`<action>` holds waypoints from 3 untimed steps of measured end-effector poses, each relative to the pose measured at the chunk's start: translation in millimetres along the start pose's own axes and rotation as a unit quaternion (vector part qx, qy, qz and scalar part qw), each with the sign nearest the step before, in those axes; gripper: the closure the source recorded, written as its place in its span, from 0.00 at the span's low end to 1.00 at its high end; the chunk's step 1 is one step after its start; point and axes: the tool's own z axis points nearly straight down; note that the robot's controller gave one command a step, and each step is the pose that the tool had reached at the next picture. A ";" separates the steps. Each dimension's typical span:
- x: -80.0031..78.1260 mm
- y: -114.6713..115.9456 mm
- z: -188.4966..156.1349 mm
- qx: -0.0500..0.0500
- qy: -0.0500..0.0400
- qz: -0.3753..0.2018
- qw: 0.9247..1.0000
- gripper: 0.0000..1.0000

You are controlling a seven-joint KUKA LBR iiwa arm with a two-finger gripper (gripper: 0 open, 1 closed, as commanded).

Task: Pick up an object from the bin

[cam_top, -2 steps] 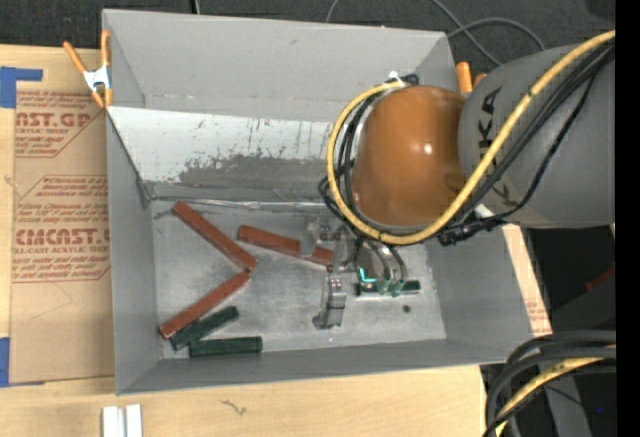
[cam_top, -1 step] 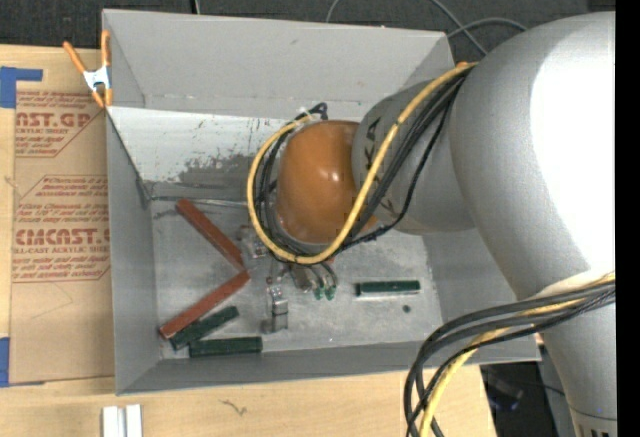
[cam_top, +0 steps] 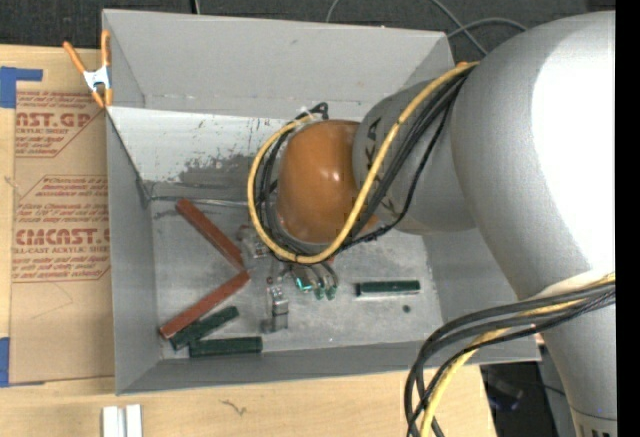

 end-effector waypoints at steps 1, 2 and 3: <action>0.0 -0.1 0.0 0.000 0.000 0.000 1.000 0.00; 0.0 -0.1 0.0 0.000 0.000 0.000 1.000 0.00; 0.0 -0.1 0.0 0.000 0.000 0.000 1.000 0.00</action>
Offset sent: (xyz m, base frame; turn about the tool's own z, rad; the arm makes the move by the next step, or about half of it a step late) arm 0.0000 0.0000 0.0000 0.0000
